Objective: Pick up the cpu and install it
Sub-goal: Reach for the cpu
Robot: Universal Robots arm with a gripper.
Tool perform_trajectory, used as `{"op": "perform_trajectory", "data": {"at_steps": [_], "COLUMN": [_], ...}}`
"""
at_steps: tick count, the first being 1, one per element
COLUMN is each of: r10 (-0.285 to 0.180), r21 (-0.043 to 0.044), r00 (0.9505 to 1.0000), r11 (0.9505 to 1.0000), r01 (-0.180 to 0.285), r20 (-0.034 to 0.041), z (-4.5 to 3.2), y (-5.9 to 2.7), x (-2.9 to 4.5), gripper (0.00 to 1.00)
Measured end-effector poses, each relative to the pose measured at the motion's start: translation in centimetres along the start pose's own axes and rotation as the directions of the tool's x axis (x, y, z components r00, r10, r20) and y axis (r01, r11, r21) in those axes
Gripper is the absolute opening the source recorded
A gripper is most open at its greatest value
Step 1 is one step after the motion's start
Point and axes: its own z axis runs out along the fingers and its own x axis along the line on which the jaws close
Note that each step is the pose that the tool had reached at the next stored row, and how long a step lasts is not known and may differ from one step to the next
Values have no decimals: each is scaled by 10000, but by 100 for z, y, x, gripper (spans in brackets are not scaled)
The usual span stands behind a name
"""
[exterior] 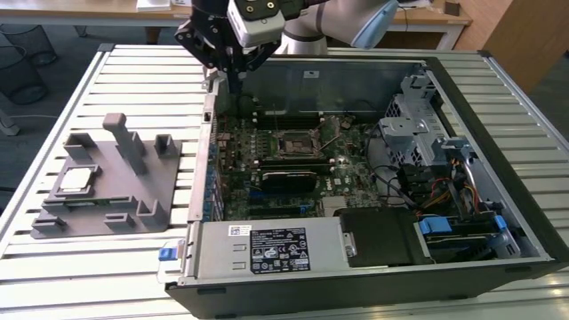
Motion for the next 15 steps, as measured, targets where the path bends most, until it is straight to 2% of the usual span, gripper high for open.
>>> {"op": "perform_trajectory", "data": {"at_steps": [15], "r10": [2], "r21": [3], "r00": [10000], "r11": [10000], "r01": [-2], "r20": [-46], "z": [23], "y": [-8], "x": [87], "gripper": [11]}}
